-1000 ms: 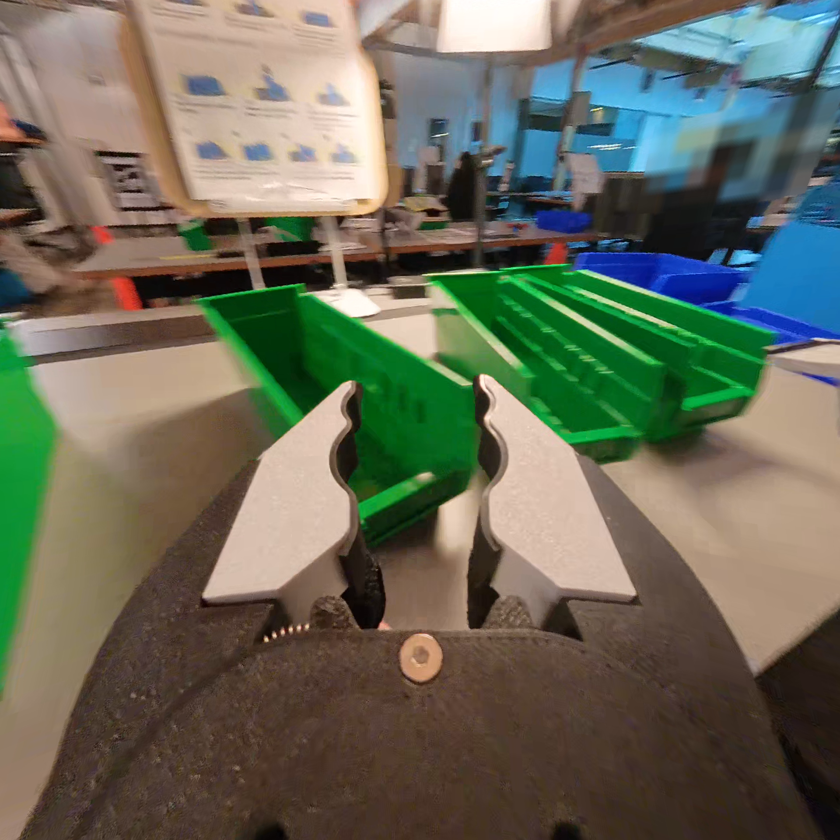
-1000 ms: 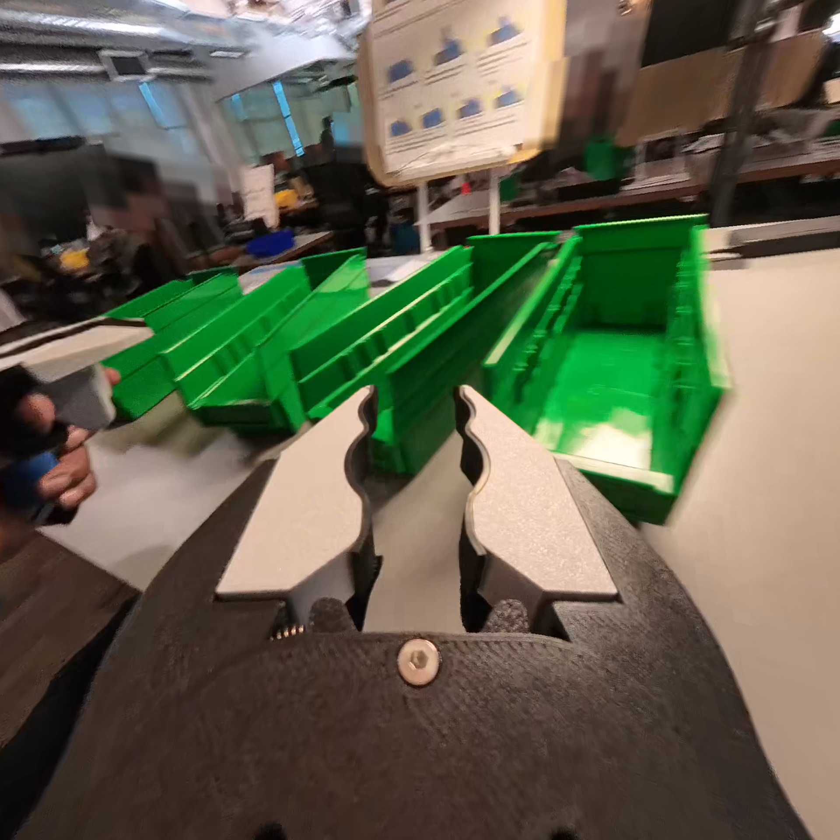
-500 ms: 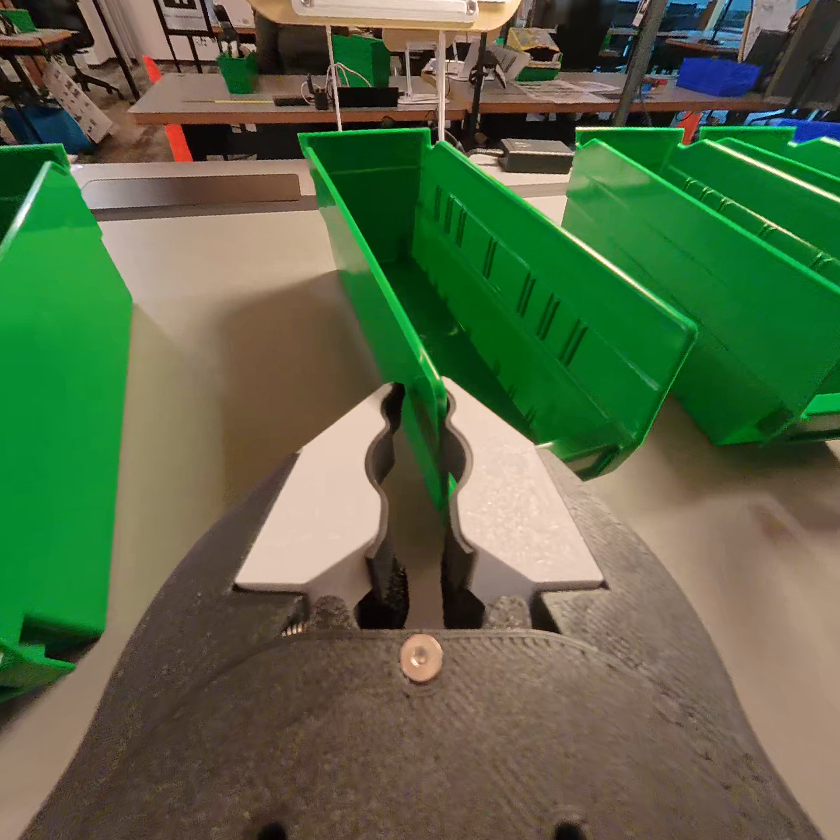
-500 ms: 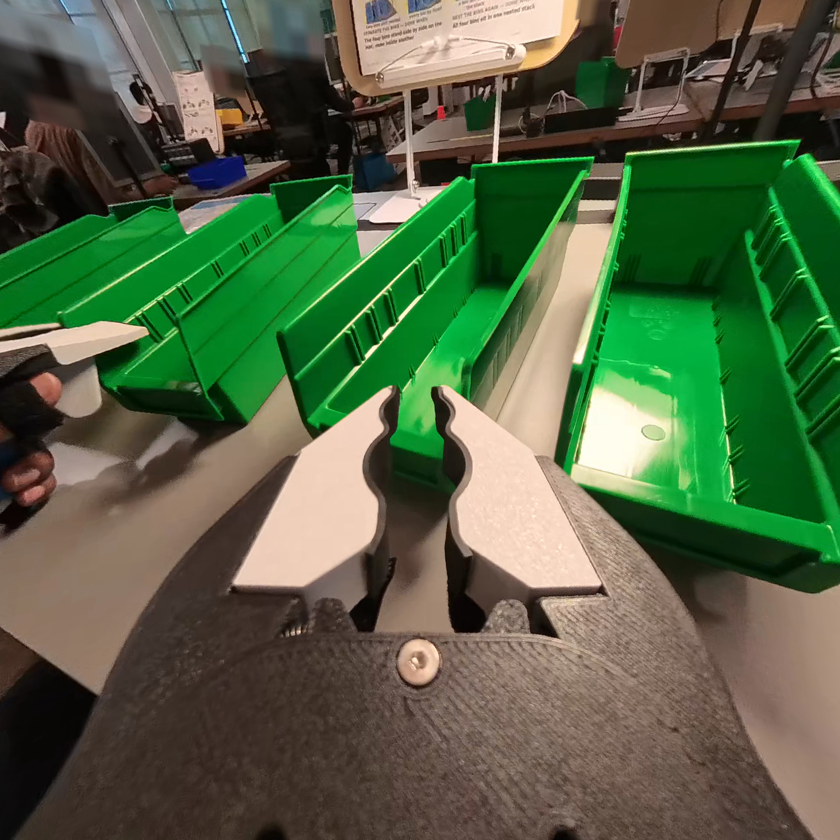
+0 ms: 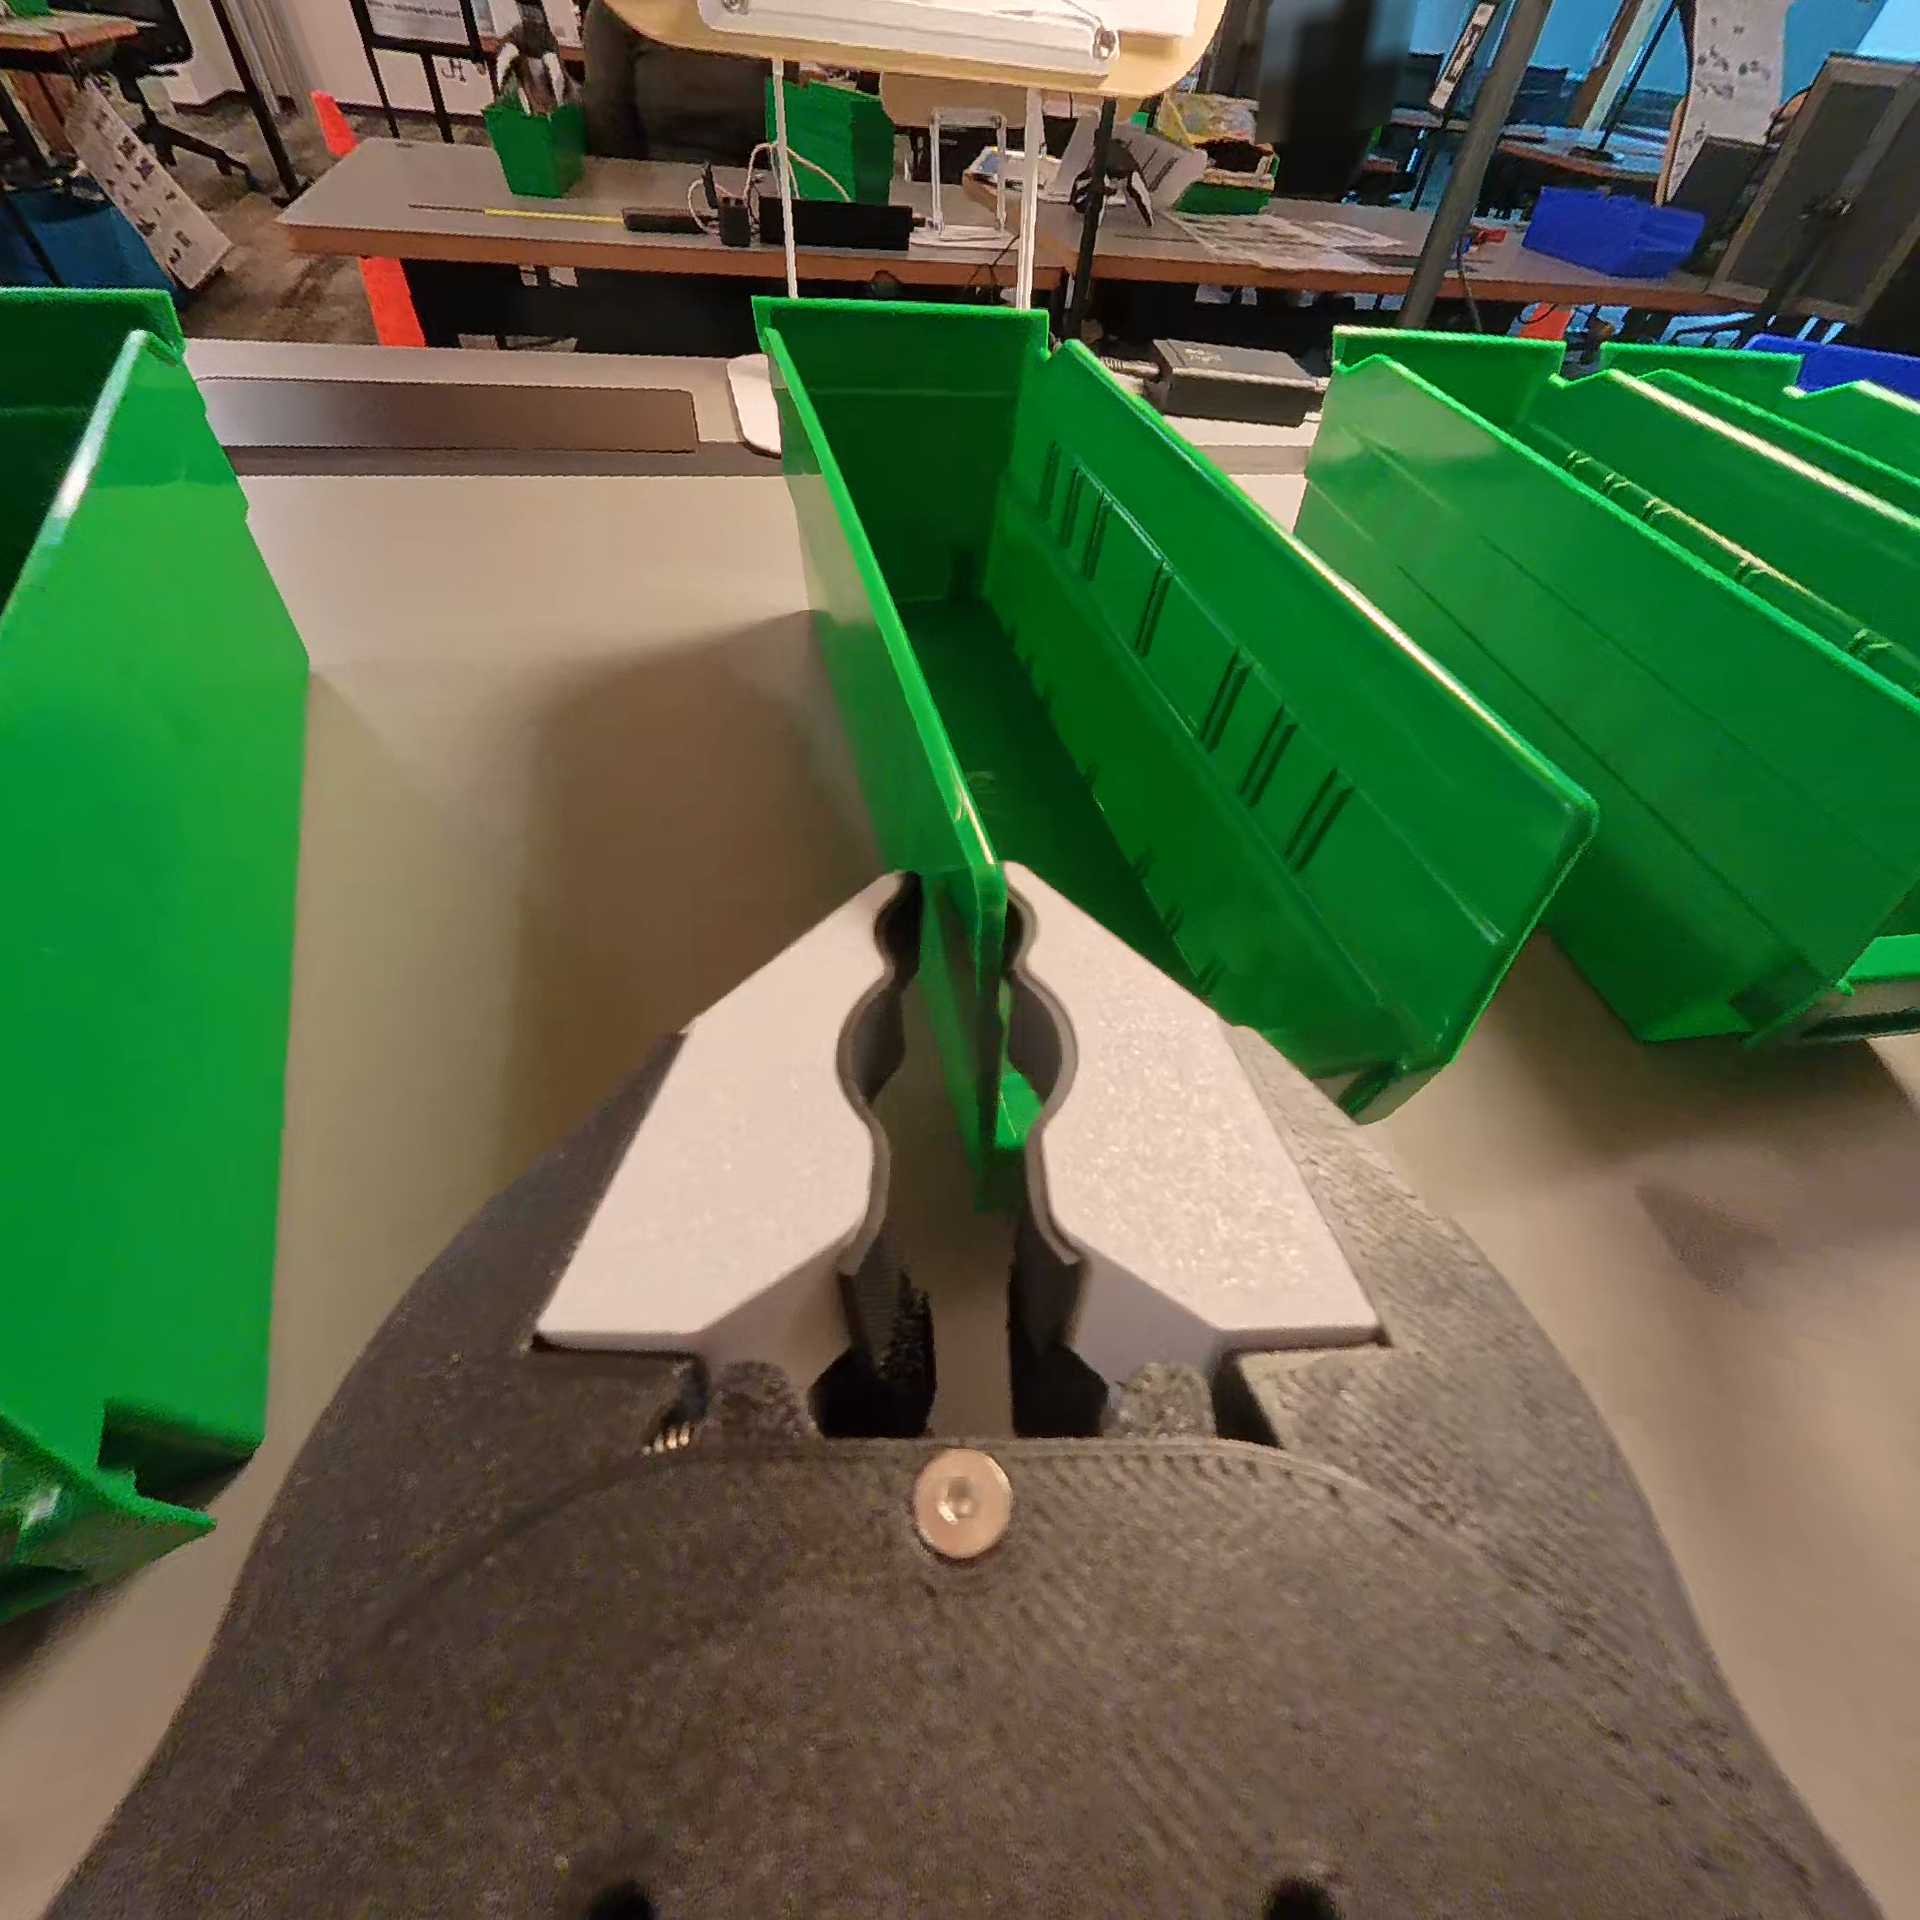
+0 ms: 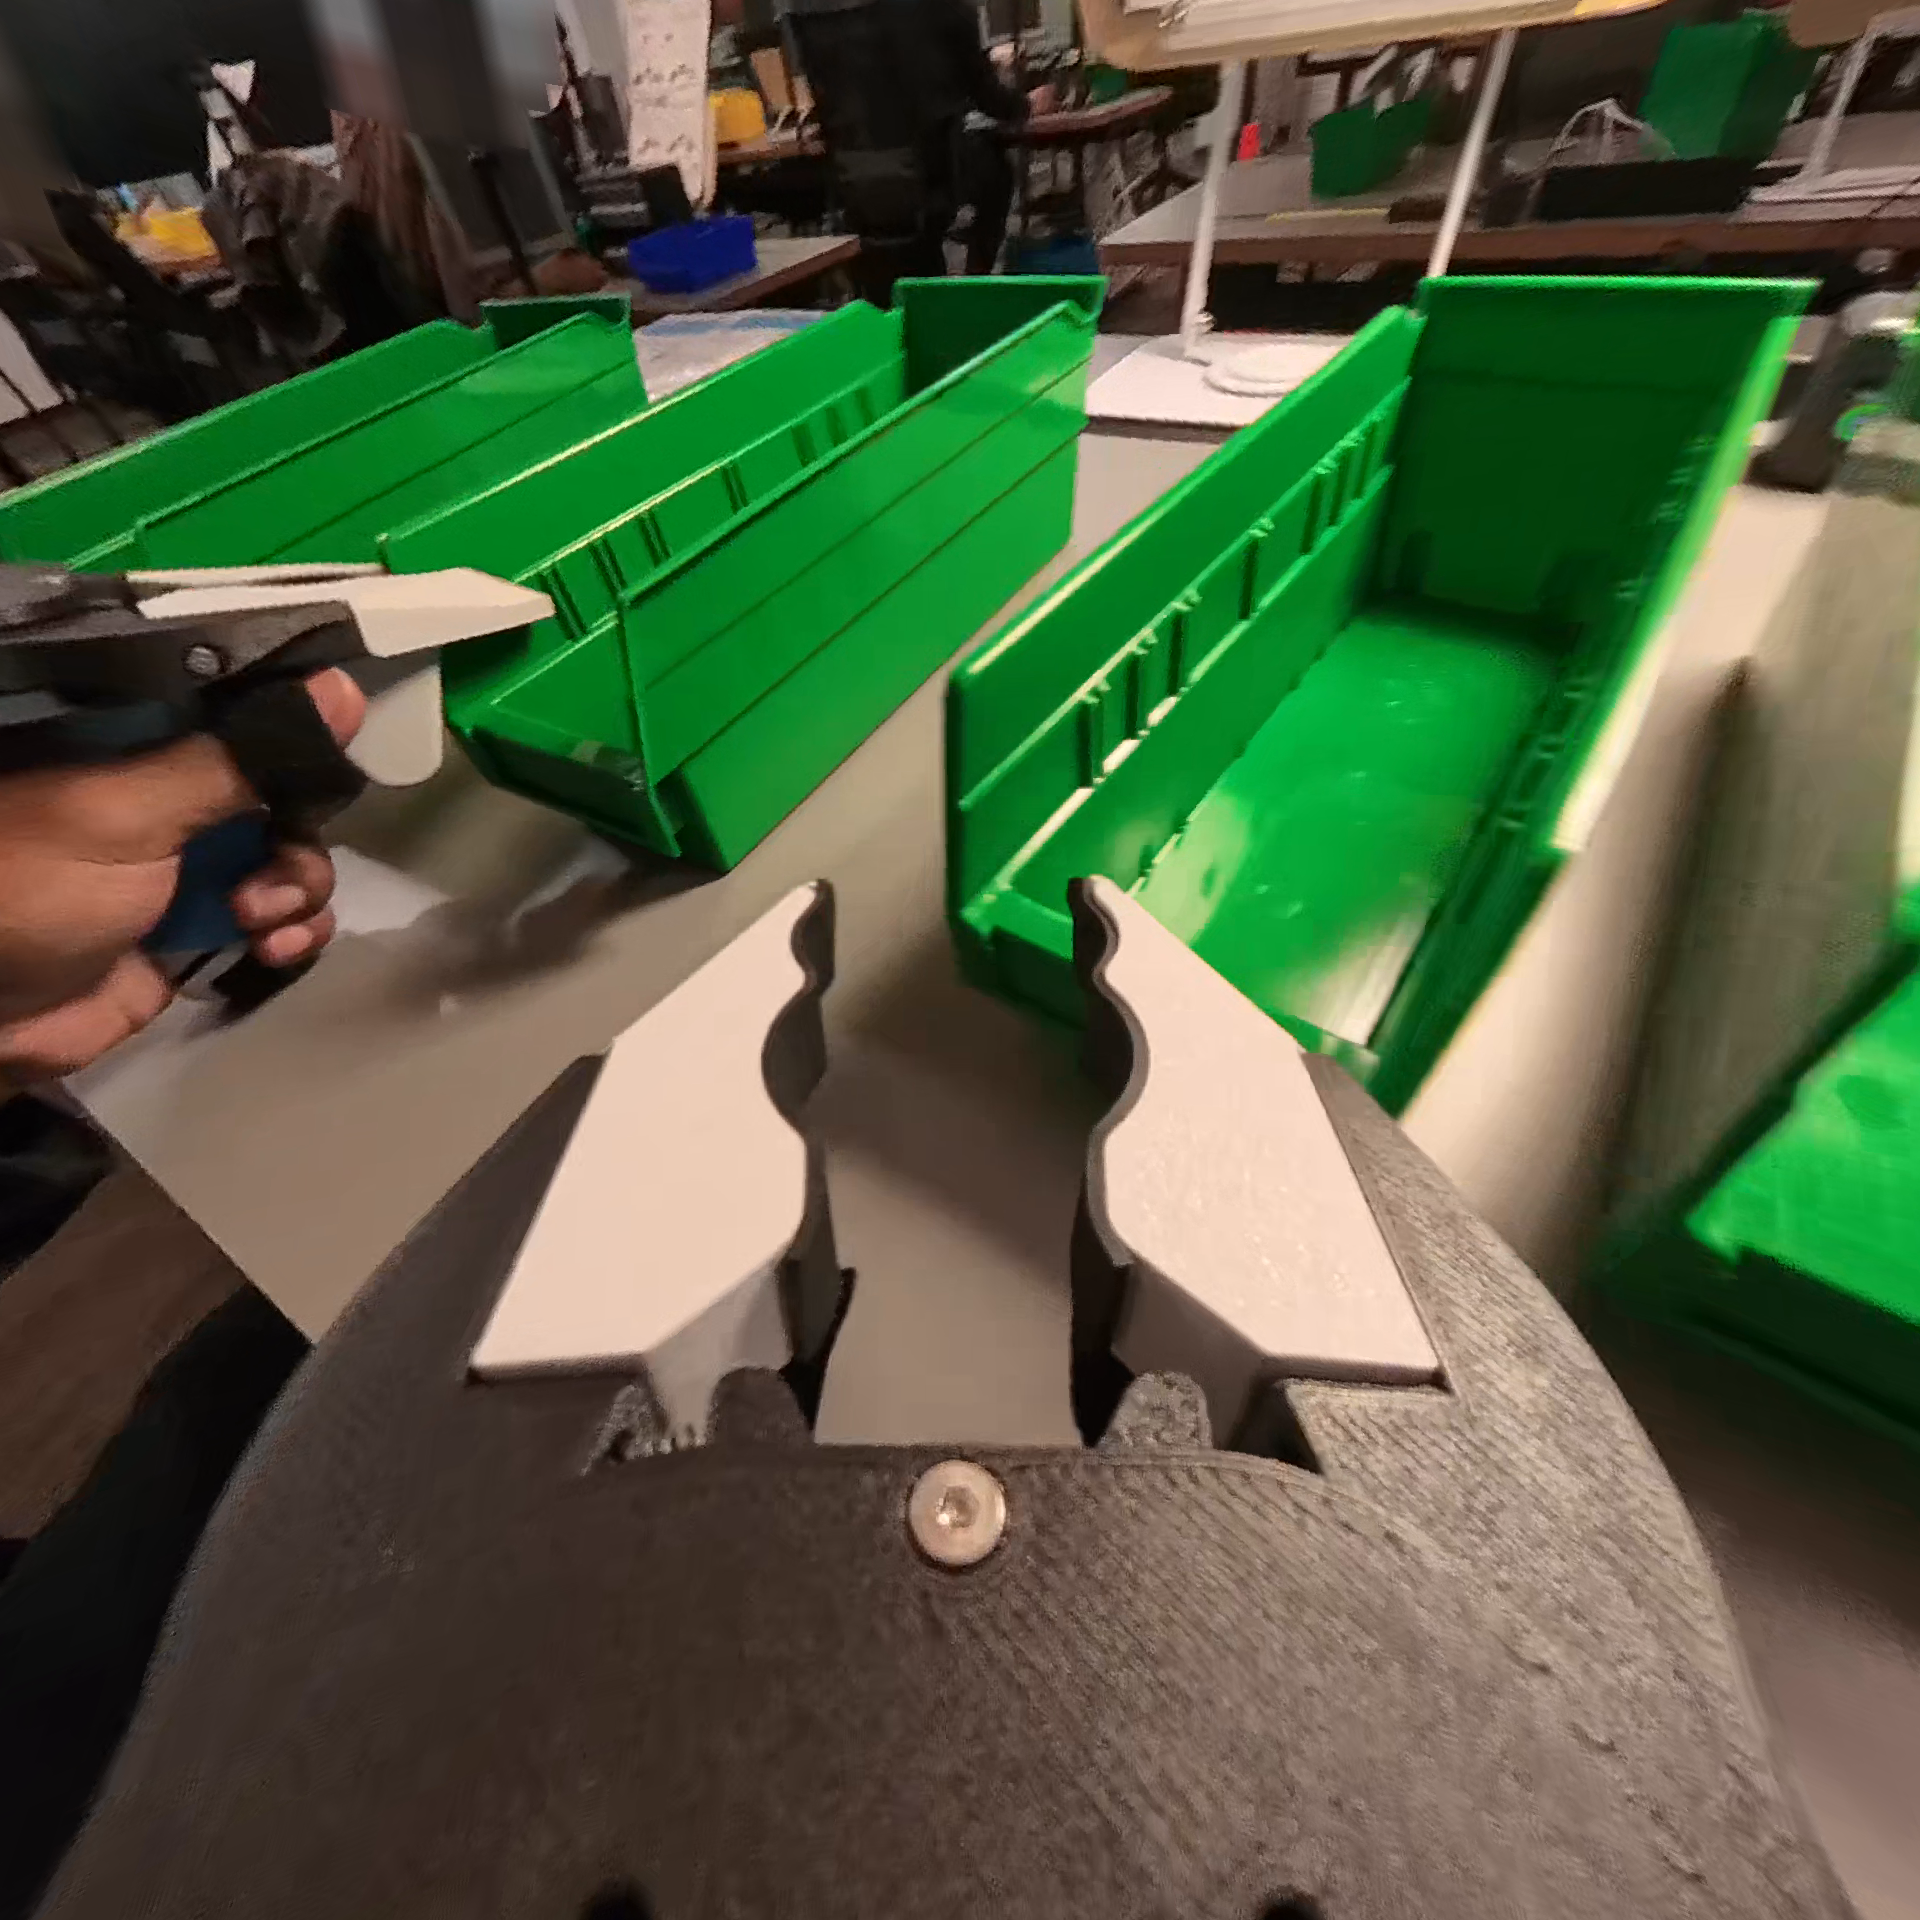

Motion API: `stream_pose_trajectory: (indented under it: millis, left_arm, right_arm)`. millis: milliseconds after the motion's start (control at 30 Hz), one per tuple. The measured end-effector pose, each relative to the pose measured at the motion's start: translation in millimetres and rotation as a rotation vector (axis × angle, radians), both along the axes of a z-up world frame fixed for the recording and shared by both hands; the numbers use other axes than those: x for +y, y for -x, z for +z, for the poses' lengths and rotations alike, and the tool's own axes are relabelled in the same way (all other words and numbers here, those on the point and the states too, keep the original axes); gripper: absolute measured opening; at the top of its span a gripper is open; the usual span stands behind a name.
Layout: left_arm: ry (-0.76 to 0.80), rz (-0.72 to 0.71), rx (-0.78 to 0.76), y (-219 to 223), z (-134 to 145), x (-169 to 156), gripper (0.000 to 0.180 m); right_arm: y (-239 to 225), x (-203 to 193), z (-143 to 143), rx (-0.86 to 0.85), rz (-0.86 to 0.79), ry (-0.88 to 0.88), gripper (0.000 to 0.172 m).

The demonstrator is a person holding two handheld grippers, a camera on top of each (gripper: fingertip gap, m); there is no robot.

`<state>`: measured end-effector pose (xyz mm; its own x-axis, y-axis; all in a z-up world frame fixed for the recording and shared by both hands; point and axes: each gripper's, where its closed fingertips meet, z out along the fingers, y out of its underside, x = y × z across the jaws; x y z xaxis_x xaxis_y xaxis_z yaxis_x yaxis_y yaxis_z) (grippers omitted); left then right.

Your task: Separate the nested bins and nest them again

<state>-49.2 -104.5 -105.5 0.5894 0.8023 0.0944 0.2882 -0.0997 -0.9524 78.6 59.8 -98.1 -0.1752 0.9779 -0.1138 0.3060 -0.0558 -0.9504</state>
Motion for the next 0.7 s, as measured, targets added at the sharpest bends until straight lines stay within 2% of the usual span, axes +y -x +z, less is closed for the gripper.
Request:
stream_pose_trajectory:
  millis: [67,167,300,400,500,600,633,700]
  left_arm:
    - [-0.019,-0.008,0.035,-9.0,8.8,-4.9,0.034]
    - [-0.045,0.041,0.151,-24.5,33.1,-31.0,0.055]
    - [-0.095,0.202,0.301,-28.5,63.6,-88.9,0.057]
    - [-0.068,0.290,0.222,-8.5,48.9,-119.8,0.059]
    - [-0.019,0.306,0.113,14.2,25.2,-129.7,0.057]
    - [0.025,0.297,0.101,31.9,14.6,-130.0,0.035]
    - [0.033,0.285,0.101,35.7,11.9,-128.1,0.023]
    - [0.041,0.277,0.103,41.0,10.6,-125.8,0.012]
  right_arm:
    - [5.9,-10.5,0.9,-0.001,0.012,-0.038,0.049]
    - [17.0,-18.2,3.6,0.000,0.007,-0.084,0.050]
    - [29.9,-12.9,6.9,0.008,-0.049,-0.099,0.051]
    - [38.0,-8.3,4.6,-0.003,-0.080,-0.090,0.050]
    - [45.2,-4.1,-1.0,-0.023,-0.104,-0.095,0.046]
    - [50.4,-0.2,-3.8,-0.022,-0.113,-0.093,0.035]
    - [51.4,1.5,-4.3,-0.021,-0.116,-0.093,0.030]
    - [53.0,3.4,-4.2,-0.013,-0.111,-0.090,0.024]
